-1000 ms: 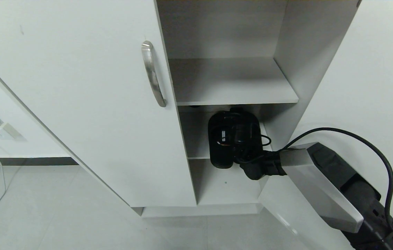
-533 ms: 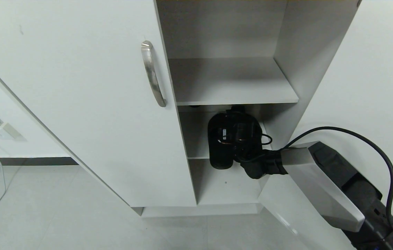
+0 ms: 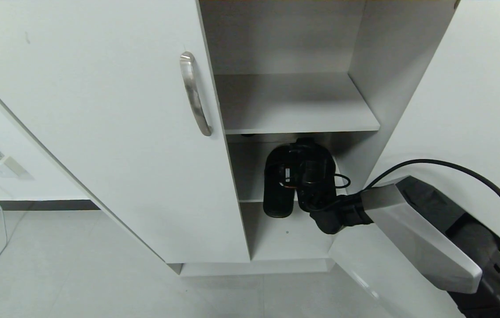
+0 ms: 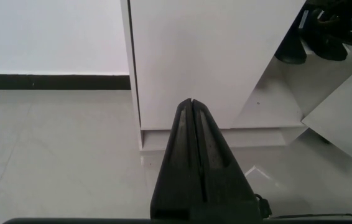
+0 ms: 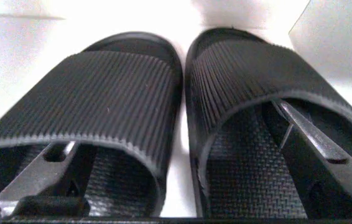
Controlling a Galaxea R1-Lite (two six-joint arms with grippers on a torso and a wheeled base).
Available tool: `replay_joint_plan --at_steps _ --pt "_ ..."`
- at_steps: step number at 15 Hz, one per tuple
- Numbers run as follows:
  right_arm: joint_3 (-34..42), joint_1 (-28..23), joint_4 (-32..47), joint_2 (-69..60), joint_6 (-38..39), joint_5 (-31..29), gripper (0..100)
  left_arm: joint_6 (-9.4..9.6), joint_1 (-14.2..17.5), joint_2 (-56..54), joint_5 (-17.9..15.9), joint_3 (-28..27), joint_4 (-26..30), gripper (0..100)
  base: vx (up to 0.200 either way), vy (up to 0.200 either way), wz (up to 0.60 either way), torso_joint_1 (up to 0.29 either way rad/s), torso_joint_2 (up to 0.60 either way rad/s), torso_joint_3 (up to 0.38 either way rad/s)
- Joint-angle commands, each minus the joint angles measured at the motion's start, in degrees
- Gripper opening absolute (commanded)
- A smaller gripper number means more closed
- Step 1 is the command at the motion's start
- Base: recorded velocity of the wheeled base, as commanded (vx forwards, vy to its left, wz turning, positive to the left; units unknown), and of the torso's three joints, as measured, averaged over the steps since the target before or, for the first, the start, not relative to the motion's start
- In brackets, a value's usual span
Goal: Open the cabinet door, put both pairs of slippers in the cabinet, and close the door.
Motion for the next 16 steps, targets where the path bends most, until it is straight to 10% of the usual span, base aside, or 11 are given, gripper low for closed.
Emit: replay_joint_plan --at_steps 1,12,13,16 --pt "0.79 0.11 -0.1 -0.7 -0.06 -0.02 100 -0.01 0.01 0.07 -0.08 0.0 0.05 0 0.0 0.0 0.0 0.0 0.0 0.0" --pt "32.52 6.96 -18.82 -14.59 -0.06 -0.02 100 -0.01 0.01 0.07 0.01 0.0 -0.04 0 0.0 0.0 0.0 0.0 0.0 0.0" --pt "35.6 7.84 -20.31 -15.9 -0.15 -0.02 0 -0.01 0.01 0.07 0.01 0.0 -0.04 0 0.0 0.0 0.0 0.0 0.0 0.0" --pt "44.03 10.22 -23.56 -19.95 -0.15 0.15 0 -0.01 0.01 0.07 0.01 0.0 -0.04 0 0.0 0.0 0.0 0.0 0.0 0.0"
